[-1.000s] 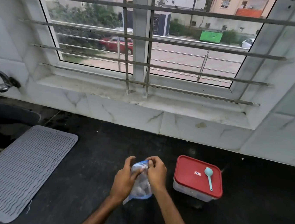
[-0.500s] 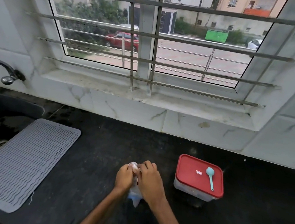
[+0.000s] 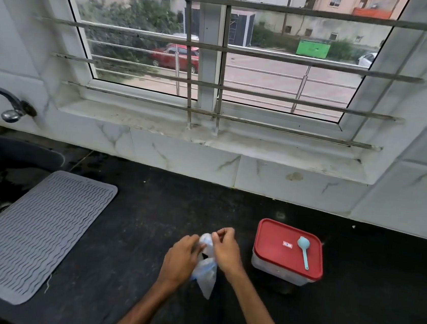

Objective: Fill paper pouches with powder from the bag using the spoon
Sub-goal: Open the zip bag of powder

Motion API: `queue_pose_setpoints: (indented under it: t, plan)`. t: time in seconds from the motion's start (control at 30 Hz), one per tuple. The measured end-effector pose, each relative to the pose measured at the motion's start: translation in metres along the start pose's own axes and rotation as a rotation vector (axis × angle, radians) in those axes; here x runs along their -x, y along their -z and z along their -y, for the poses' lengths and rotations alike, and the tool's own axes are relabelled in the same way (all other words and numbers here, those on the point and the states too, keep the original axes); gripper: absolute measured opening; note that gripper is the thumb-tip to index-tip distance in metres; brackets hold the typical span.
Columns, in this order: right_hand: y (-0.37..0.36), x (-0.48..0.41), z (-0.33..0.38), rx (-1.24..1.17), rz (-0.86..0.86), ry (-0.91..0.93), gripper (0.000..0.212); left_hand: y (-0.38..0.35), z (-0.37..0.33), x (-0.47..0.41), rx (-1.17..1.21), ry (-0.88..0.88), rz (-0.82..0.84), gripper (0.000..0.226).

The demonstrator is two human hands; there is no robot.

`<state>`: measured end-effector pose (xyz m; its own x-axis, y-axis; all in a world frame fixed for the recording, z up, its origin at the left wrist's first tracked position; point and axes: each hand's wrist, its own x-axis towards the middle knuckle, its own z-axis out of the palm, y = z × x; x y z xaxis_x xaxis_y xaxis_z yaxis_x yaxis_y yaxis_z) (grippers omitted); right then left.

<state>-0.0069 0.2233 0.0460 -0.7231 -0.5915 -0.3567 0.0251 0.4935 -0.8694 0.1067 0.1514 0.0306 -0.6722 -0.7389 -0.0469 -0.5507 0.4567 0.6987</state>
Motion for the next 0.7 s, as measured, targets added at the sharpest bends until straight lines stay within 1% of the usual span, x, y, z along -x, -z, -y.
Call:
queue_pose_setpoints:
  t: [0.07, 0.1, 0.13, 0.17, 0.2, 0.27, 0.33, 0.4, 0.47, 0.5, 0.53, 0.6, 0.67, 0.7]
  plan:
    - [-0.009, 0.005, -0.01, 0.446, -0.197, 0.375, 0.013, -0.003, -0.008, 0.001, 0.105, 0.159, -0.114, 0.031]
    - [-0.014, 0.009, -0.014, 0.659, -0.258, 0.526, 0.017, -0.005, -0.011, 0.0, 0.157, 0.227, -0.142, 0.032]
    - [-0.019, 0.014, -0.018, 0.808, -0.278, 0.635, 0.024, -0.006, -0.013, -0.001, 0.208, 0.285, -0.159, 0.03]
    - [-0.023, 0.017, -0.022, 0.886, -0.273, 0.69, 0.033, -0.006, -0.013, -0.003, 0.284, 0.337, -0.166, 0.027]
    - [-0.027, 0.02, -0.024, 0.919, -0.254, 0.685, 0.039, -0.006, -0.014, -0.007, 0.392, 0.382, -0.169, 0.026]
    - [-0.028, 0.022, -0.022, 0.873, -0.209, 0.602, 0.042, -0.008, -0.012, -0.012, 0.596, 0.44, -0.164, 0.026]
    - [-0.025, 0.021, -0.02, 0.688, -0.168, 0.476, 0.035, -0.011, -0.011, -0.014, 0.753, 0.48, -0.133, 0.025]
    - [-0.022, 0.019, -0.014, 0.356, -0.081, 0.291, 0.026, -0.014, -0.01, -0.013, 0.866, 0.505, -0.104, 0.024]
    - [-0.019, 0.014, -0.005, 0.073, 0.055, 0.107, 0.021, -0.014, -0.008, -0.013, 0.882, 0.5, -0.133, 0.023]
    - [-0.016, 0.012, -0.002, -0.039, 0.089, 0.037, 0.019, -0.013, -0.006, -0.012, 0.861, 0.473, -0.16, 0.023]
    - [-0.013, 0.009, 0.001, -0.166, 0.112, -0.027, 0.017, -0.011, -0.004, -0.01, 0.82, 0.434, -0.182, 0.023]
    - [-0.004, 0.007, 0.008, -0.461, 0.149, -0.189, 0.022, -0.003, -0.002, -0.003, 0.655, 0.321, -0.179, 0.026]
    - [0.006, 0.003, 0.011, -0.741, 0.165, -0.352, 0.03, 0.003, 0.001, 0.002, 0.398, 0.187, -0.09, 0.029]
    - [0.008, -0.001, 0.009, -0.81, 0.156, -0.406, 0.031, 0.006, 0.003, 0.002, 0.305, 0.156, -0.024, 0.032]
